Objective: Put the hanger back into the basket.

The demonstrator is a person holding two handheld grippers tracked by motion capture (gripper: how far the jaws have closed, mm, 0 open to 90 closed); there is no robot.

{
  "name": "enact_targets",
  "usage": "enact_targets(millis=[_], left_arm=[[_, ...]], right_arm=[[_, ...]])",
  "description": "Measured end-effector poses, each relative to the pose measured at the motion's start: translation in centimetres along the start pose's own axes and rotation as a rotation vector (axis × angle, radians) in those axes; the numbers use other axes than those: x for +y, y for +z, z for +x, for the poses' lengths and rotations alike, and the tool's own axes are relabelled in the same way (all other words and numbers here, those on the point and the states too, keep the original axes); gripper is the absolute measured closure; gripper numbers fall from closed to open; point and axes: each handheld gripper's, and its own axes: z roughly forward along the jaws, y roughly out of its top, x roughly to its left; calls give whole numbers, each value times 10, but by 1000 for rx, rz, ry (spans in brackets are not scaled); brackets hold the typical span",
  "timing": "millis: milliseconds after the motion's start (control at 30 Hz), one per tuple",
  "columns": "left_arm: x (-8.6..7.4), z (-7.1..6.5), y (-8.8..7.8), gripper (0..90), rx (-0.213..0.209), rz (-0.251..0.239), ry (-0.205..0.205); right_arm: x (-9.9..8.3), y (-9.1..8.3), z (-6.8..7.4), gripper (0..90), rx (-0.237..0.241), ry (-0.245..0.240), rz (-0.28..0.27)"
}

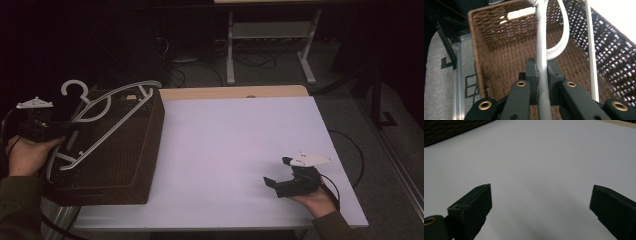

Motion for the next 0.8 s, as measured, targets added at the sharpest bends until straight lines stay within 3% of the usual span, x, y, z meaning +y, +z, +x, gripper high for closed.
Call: enact_targets(millis=[300, 700, 767, 800], left_arm=[[-16, 10, 2, 824, 13, 37, -13], [-21, 13, 11, 814, 12, 68, -10], [-23, 15, 12, 658, -15, 56, -45], [-23, 15, 12, 571, -9, 55, -41]], right_arm=[[0, 2, 0, 36, -2, 5, 8], [0, 1, -1, 37, -4, 1, 5], [0, 0, -1, 37, -3, 4, 6], [0, 0, -1, 38, -5, -2, 3]])
